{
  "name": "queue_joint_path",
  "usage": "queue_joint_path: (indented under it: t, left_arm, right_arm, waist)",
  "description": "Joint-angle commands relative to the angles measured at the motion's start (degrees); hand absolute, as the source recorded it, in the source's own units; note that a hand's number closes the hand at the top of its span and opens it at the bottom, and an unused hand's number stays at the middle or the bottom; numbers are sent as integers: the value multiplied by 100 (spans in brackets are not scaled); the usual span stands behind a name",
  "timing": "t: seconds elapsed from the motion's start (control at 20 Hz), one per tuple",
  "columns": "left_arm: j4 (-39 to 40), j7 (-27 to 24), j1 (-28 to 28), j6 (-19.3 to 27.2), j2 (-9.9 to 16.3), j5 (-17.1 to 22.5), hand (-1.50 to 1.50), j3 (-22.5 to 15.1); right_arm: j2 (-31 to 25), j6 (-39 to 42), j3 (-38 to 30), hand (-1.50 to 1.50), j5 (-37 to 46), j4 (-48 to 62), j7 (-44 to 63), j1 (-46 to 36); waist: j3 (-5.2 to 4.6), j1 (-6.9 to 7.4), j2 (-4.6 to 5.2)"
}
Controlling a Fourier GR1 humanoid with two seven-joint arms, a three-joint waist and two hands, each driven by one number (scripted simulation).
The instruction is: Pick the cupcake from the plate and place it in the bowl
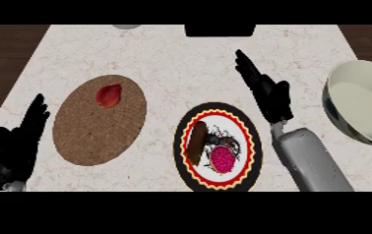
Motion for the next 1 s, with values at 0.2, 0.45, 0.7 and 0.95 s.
queue_joint_path:
  t: [0.2,0.45,0.7,0.95]
  left_arm:
    - [-344,-668,-1105,-247,-127,245,0,450]
    - [-205,-1154,-941,-540,-290,610,0,701]
    - [78,-1349,-1088,-888,-252,824,0,976]
    - [410,-1464,-1278,-971,-388,788,0,966]
  right_arm:
    - [1121,789,1798,-150,-695,-1111,-314,-164]
    - [898,-1338,2151,-150,2031,-1430,-1202,528]
    - [425,-2010,3632,-150,3399,-2484,-1199,1872]
    - [-513,-1628,3612,-150,4746,-3604,458,1832]
  waist:
    - [-71,87,15]
    - [-89,-295,-49]
    - [-79,-247,-17]
    - [-88,-289,-11]
